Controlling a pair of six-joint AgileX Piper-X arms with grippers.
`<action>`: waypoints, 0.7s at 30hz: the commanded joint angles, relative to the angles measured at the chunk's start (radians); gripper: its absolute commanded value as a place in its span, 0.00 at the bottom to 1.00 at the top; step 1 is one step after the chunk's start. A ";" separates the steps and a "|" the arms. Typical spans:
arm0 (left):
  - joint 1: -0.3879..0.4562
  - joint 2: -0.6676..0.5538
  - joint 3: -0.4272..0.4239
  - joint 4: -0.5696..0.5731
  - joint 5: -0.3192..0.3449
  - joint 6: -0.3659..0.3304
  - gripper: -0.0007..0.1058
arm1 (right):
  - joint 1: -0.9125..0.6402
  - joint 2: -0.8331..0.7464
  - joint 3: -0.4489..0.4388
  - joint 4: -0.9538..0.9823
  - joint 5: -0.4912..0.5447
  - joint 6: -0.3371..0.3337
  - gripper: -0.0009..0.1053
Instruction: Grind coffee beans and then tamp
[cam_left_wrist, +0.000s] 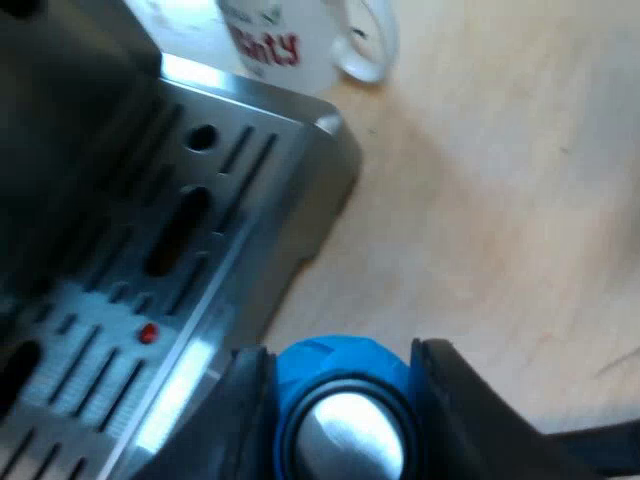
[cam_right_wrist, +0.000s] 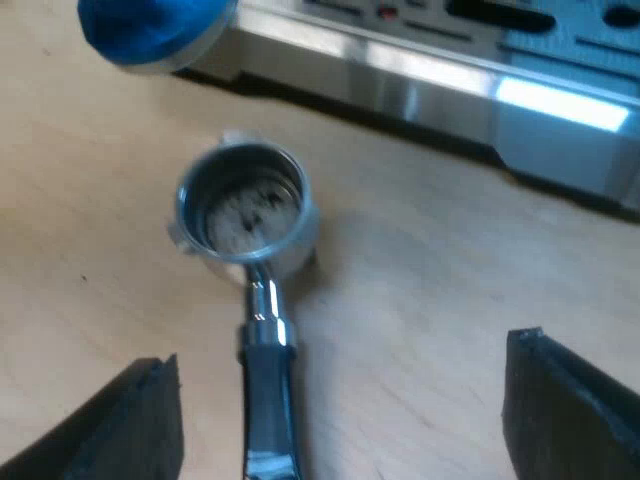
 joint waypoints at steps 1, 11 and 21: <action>0.004 -0.031 -0.003 0.017 -0.023 -0.013 0.01 | -0.003 -0.003 0.000 -0.039 0.005 -0.046 0.65; 0.195 -0.109 -0.003 0.127 0.049 -0.028 0.01 | -0.003 -0.003 0.000 -0.142 -0.034 -0.137 0.65; 0.335 -0.114 0.010 0.178 0.056 -0.026 0.01 | -0.003 -0.003 0.000 -0.166 -0.038 -0.177 0.65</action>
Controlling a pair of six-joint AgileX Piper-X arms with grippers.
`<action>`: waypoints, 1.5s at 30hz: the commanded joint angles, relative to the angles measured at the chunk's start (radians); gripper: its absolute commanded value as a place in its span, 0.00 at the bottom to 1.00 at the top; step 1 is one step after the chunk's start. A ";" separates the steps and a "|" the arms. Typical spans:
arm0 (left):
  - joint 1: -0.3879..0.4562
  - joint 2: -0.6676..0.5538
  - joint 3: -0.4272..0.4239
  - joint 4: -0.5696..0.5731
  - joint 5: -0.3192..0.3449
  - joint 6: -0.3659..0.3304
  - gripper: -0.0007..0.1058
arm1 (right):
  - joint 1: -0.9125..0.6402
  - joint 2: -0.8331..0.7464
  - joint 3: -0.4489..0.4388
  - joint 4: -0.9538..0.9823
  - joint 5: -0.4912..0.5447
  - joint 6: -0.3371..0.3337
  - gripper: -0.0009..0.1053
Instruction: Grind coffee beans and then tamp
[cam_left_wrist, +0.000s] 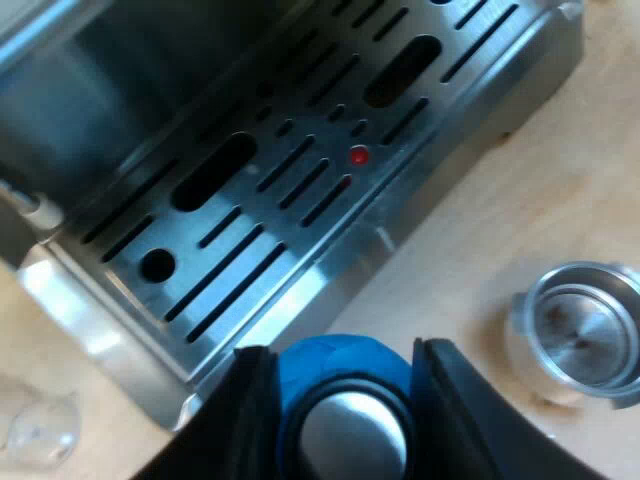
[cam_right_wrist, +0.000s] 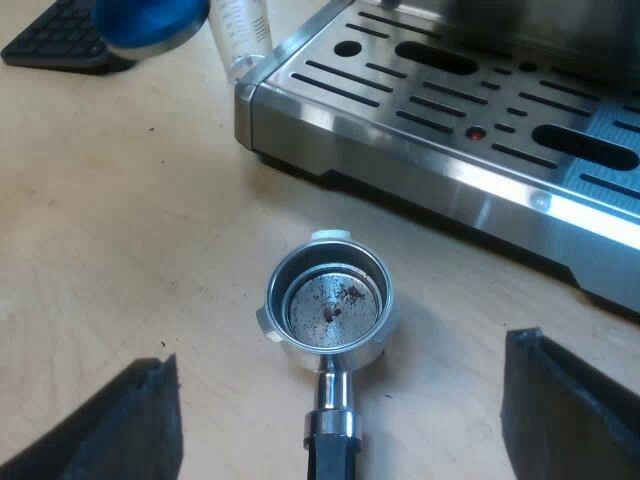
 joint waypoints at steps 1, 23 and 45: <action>0.016 -0.008 0.005 -0.006 0.003 -0.009 0.01 | -0.003 -0.003 0.000 -0.009 -0.009 -0.018 0.65; 0.089 -0.009 0.344 -0.284 0.066 -0.009 0.01 | -0.003 -0.003 0.000 -0.009 -0.009 -0.018 0.65; 0.089 0.162 0.375 -0.411 0.062 -0.009 0.01 | -0.003 -0.003 0.000 -0.007 -0.009 -0.018 0.65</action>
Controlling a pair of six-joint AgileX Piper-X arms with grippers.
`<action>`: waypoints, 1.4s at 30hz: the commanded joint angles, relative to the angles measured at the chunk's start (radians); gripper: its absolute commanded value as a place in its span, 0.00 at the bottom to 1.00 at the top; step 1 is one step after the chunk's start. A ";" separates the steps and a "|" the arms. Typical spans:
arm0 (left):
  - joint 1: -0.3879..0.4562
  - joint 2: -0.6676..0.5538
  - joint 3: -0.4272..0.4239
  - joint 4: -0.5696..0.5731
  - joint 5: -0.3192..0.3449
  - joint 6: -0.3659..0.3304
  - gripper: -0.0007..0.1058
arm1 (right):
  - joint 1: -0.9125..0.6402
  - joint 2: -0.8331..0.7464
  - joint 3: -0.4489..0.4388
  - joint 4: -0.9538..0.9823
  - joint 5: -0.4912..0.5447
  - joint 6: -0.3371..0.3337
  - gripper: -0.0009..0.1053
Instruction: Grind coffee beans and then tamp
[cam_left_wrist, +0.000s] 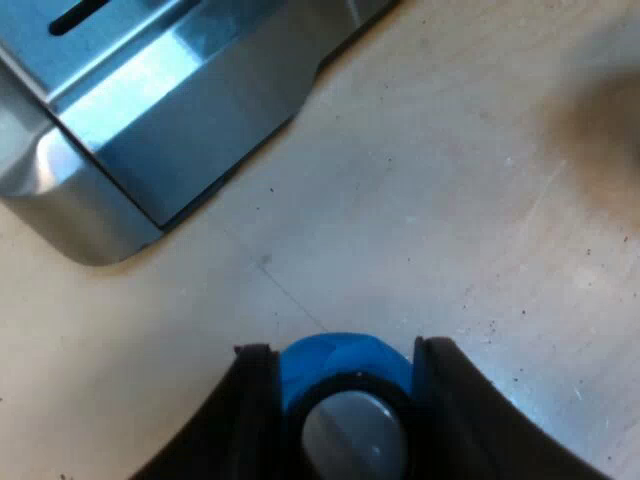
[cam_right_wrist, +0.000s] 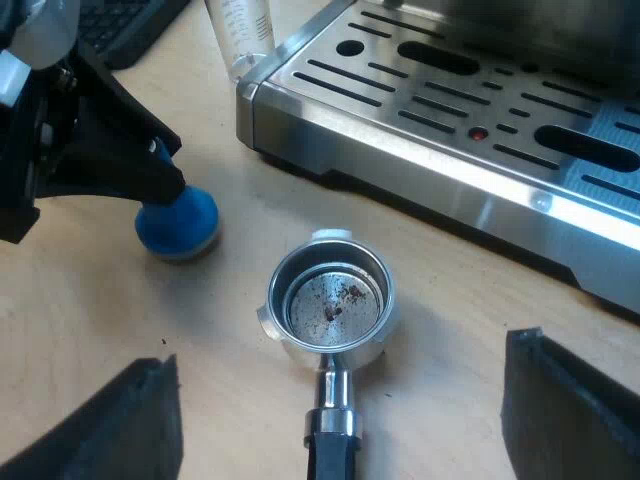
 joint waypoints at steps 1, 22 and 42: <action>-0.002 -0.001 0.000 -0.024 -0.003 -0.009 0.01 | -0.003 -0.003 0.000 -0.007 -0.007 -0.013 0.65; -0.002 -0.001 0.000 -0.024 -0.027 -0.009 0.01 | -0.003 -0.003 0.000 -0.007 -0.007 -0.013 0.65; -0.002 -0.004 -0.006 0.011 -0.025 -0.009 0.69 | -0.003 -0.003 0.000 -0.007 -0.007 -0.013 0.65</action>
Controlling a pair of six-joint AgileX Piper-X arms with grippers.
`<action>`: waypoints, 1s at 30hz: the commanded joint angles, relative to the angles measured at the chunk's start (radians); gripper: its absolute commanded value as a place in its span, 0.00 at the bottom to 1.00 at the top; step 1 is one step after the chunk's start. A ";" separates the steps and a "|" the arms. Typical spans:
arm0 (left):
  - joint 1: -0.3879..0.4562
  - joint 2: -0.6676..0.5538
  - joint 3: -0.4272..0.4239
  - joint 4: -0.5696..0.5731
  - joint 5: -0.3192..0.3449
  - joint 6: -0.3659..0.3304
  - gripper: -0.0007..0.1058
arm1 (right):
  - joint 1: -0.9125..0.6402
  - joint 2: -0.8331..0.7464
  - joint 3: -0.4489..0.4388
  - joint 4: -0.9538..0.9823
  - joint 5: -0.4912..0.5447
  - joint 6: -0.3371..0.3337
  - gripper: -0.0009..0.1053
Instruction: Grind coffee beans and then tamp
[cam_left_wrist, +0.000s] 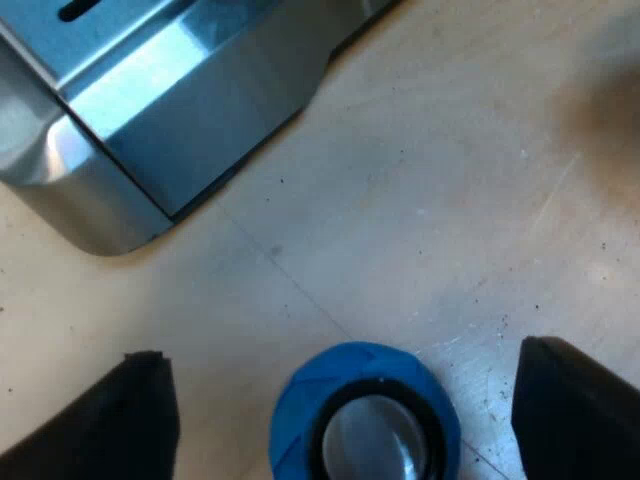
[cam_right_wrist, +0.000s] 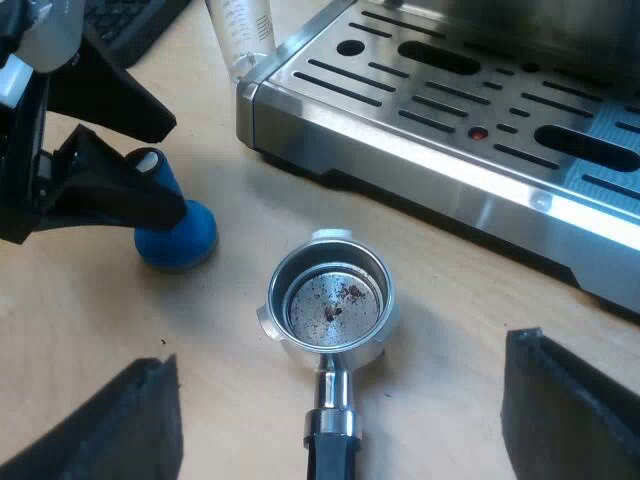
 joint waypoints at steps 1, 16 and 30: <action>-0.002 -0.009 -0.014 0.027 -0.010 -0.009 0.69 | -0.003 -0.003 0.000 -0.007 -0.007 -0.013 0.65; -0.002 -0.230 -0.139 0.232 -0.011 -0.009 0.69 | -0.003 -0.003 0.000 -0.007 -0.007 -0.011 0.65; -0.002 -0.436 -0.290 0.404 0.000 -0.009 0.69 | -0.003 0.000 -0.139 0.119 -0.001 -0.006 0.65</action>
